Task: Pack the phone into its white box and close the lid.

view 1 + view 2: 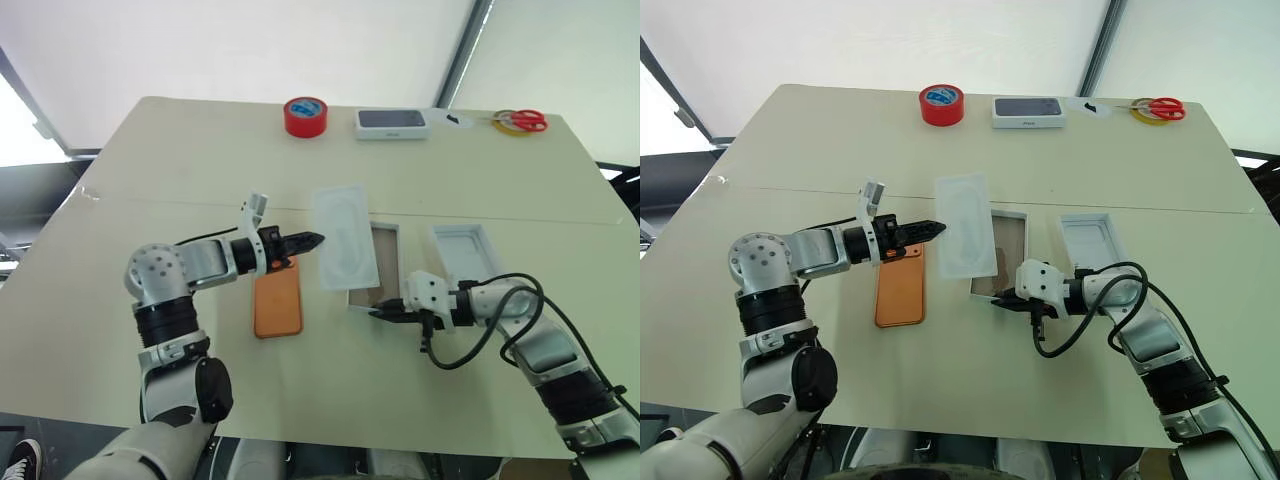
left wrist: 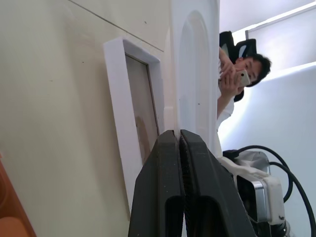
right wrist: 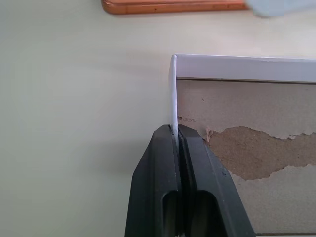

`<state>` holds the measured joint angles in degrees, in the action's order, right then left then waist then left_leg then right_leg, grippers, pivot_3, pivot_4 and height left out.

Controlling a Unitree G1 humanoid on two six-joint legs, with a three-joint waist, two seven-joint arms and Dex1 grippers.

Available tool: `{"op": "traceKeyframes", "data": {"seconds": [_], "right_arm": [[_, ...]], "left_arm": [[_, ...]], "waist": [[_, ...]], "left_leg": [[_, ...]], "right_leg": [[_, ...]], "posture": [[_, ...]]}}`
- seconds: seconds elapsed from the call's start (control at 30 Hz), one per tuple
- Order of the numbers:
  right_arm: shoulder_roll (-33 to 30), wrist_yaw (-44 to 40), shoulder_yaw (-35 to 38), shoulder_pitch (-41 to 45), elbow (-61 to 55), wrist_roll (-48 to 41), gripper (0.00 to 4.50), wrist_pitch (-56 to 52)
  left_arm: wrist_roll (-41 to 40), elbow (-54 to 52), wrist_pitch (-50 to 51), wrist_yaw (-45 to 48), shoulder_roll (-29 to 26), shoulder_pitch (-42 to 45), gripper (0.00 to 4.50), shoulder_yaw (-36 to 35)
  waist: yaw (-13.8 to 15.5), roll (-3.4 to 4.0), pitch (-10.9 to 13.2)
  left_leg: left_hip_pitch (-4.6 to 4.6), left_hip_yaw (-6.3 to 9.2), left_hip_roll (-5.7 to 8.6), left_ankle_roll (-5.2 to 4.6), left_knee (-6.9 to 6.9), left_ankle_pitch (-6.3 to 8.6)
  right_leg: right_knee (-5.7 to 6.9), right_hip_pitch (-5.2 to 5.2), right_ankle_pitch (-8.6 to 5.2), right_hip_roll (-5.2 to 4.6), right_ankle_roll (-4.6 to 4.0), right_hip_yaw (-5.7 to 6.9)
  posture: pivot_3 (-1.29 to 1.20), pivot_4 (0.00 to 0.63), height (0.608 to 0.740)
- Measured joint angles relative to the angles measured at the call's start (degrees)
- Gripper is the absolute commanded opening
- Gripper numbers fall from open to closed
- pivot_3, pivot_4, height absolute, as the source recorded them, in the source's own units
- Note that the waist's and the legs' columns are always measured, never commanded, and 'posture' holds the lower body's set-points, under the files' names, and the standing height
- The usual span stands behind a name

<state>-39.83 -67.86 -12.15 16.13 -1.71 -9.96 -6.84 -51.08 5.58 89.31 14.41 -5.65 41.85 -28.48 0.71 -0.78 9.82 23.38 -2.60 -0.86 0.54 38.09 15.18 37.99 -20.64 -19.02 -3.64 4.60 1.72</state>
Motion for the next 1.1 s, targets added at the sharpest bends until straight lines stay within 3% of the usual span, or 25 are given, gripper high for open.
{"op": "traceKeyframes", "data": {"seconds": [0.1, 0.43, 0.67, 0.8, 0.9, 1.07, 1.1], "right_arm": [[-0.5, -0.7, 1.8, -0.4, -1.6, -3.4, 2.38, -3.4], [-9.5, -1.0, 13.4, -3.7, 0.2, -6.5, 2.38, -2.7], [-7.2, 3.4, 14.9, -1.7, 3.3, -5.5, 2.38, 1.1], [-6.2, 4.5, 14.9, -1.7, 2.9, -5.4, 2.45, 1.1], [-6.2, 4.6, 14.9, -1.7, 2.3, -5.9, 2.45, 0.4], [-4.6, 5.7, 15.2, -1.3, 0.5, -8.1, 2.45, -2.0], [-3.8, 5.9, 15.2, -1.0, 0.2, -8.6, 2.20, -2.6]], "left_arm": [[1.0, 1.0, -1.5, 0.1, 1.2, 0.1, 0.00, 2.6], [2.4, 5.4, -4.8, 1.5, 2.6, 1.6, 0.00, 7.4], [5.5, 9.2, -8.2, 3.3, 2.5, 1.2, 0.00, 12.1], [6.0, 11.0, -9.8, 4.4, 2.5, 1.2, 1.37, 13.2], [6.3, 11.6, -10.1, 5.4, 2.6, 1.5, 2.92, 14.2], [6.7, 11.3, -10.6, 6.2, 1.9, 2.8, 2.92, 15.4], [6.7, 11.1, -10.5, 6.4, 1.7, 2.8, 2.96, 15.4]], "waist": [[0.1, 0.01, 0.0], [0.0, -0.01, 0.0], [-0.1, 0.01, 0.0], [0.1, 0.01, 0.0], [0.0, 0.01, 0.0], [0.0, 0.01, 0.0], [-0.1, 0.01, 0.0]], "left_leg": [[0.01, 0.00, 0.00, 0.00, 0.00, 0.00], [0.01, -0.02, 0.00, -0.01, -0.01, 0.01], [0.00, -0.04, -0.03, 0.01, -0.05, -0.01], [0.02, -0.04, 0.00, 0.01, -0.01, -0.01], [0.01, -0.04, 0.00, 0.01, -0.01, -0.01], [0.00, -0.03, -0.01, 0.02, -0.02, -0.01], [0.01, -0.03, -0.03, 0.02, -0.02, -0.02]], "right_leg": [[0.00, 0.00, 0.00, 0.00, 0.00, 0.00], [-0.02, 0.01, 0.00, -0.01, 0.00, 0.00], [-0.01, -0.03, 0.00, 0.04, 0.00, -0.01], [-0.01, -0.01, 0.00, 0.00, 0.00, -0.01], [-0.01, -0.01, 0.00, 0.01, 0.00, -0.01], [0.00, -0.01, 0.00, 0.02, 0.00, -0.01], [0.00, -0.02, 0.00, 0.03, 0.00, -0.01]], "posture": [[0.00, 0.150, 0.740], [0.00, 0.150, 0.740], [0.00, 0.150, 0.740], [0.00, 0.150, 0.740], [0.00, 0.150, 0.740], [0.00, 0.150, 0.740], [0.00, 0.150, 0.740]]}}
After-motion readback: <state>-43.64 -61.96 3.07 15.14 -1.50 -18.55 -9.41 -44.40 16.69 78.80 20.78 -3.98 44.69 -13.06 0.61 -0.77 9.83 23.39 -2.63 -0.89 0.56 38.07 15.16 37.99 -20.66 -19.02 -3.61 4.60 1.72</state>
